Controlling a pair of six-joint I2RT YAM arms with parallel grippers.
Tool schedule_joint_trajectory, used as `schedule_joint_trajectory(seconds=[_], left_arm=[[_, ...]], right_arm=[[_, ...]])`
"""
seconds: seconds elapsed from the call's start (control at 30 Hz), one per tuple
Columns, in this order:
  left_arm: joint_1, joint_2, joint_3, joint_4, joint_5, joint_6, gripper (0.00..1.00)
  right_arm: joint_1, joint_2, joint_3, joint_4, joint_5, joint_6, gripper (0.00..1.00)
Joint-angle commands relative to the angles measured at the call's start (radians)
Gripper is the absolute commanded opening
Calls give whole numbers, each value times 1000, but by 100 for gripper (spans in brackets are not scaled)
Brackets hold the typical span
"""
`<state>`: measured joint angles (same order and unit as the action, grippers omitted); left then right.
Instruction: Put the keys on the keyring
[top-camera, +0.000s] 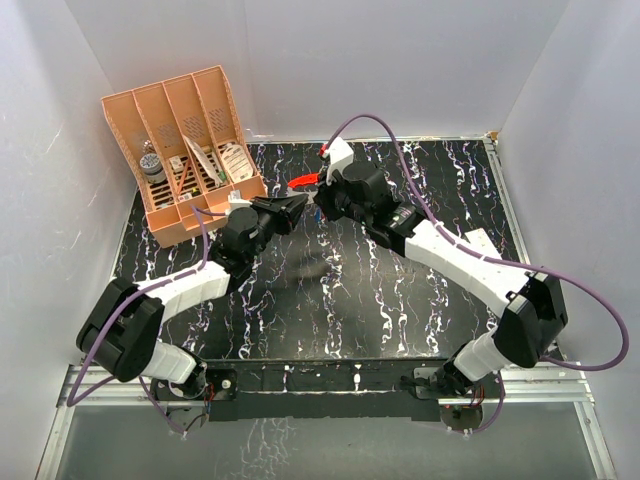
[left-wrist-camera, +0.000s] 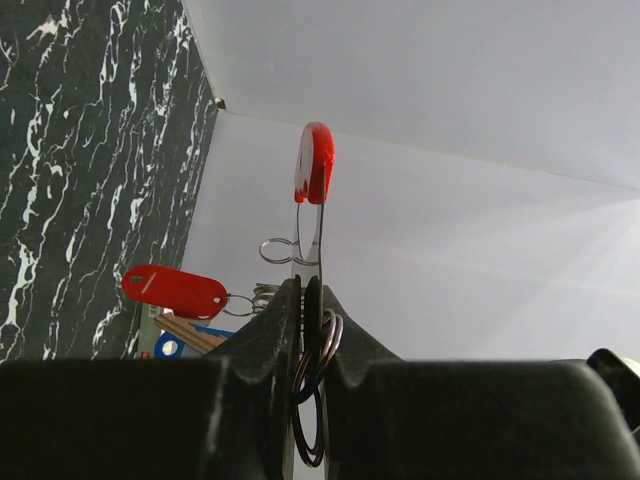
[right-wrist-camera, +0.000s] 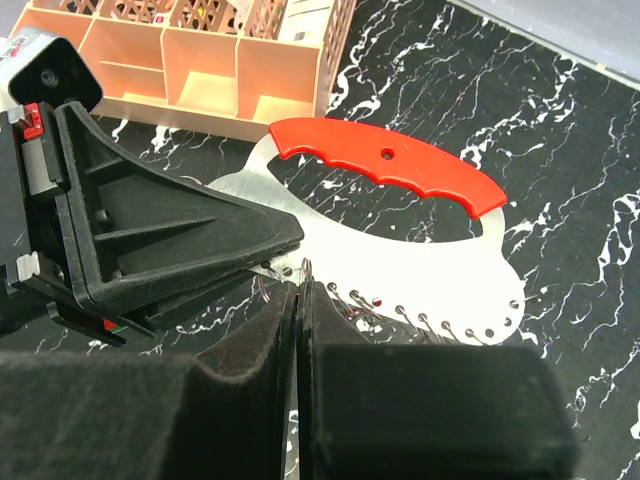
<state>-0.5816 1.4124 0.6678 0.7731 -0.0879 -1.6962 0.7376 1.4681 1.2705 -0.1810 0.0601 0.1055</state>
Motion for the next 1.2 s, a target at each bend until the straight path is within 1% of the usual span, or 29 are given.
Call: schedule_joint_trajectory(seconds=[0.0,0.13,0.33,0.53,0.87,1.17], left_arm=[[6,-39,26,-59,-16,67,0],[11,-40,16,-44,-34,75,0],[10,-68,-31,65,-84,61,0],[10,-65,-84,185,-123,24,0],[11,-49,-56,204,-82,51,0],[11,-16,-37,176,-48,66,0]], right_arm=[[5,14,121,-31,-21,36,0],[5,18,119,-55,-12,50,0],[4,-1,84,-39,-7,63,0],[5,-14,54,-18,-2,76,0],[4,33,129,-81,-14,62,0],[3,68,196,-125,-18,44,0]])
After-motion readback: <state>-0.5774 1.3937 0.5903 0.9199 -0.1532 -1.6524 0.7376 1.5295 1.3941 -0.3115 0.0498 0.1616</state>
